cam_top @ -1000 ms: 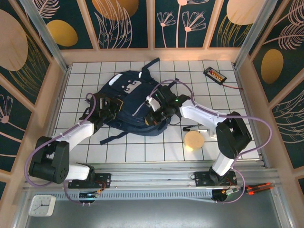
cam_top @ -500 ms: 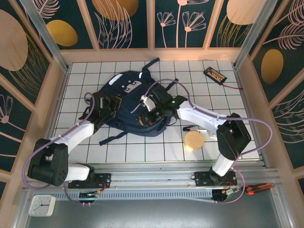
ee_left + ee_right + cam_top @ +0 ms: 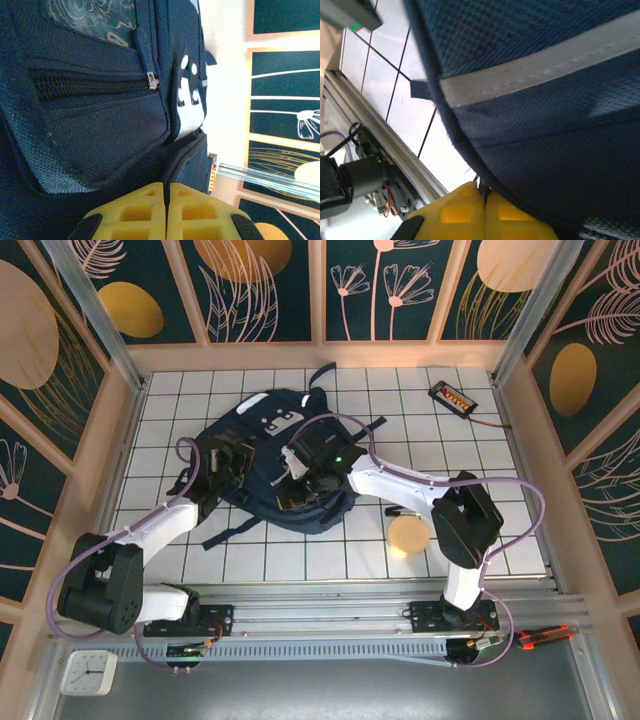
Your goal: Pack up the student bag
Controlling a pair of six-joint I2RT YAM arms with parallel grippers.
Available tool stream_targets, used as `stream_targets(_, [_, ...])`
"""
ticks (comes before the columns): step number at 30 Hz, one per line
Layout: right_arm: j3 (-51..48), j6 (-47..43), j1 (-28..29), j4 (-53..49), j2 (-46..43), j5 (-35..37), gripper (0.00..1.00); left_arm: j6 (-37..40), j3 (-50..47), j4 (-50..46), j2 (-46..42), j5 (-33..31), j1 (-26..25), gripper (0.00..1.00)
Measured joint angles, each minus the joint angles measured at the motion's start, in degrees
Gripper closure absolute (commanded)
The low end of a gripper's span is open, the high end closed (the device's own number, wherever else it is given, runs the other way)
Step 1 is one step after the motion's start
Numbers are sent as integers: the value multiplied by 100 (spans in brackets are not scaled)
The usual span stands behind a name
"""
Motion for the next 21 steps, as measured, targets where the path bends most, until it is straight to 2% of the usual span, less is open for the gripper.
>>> stream_targets(6, [-59,525,-304,-24,-22,79,100,-94,-511,42,-629,-133,-85,100])
stream_targets(12, [-70,516,-870,39,-186,267,100,-297,-704,232,-686,-157,-315,100])
stream_targets(16, [-129,380,-855,181,-256,411,100,-376,-704,343,-570,-275,-413,100])
stream_targets(21, [-166,129,-555,109,-260,619,100,-452,-671,422,-326,-472,-529,100])
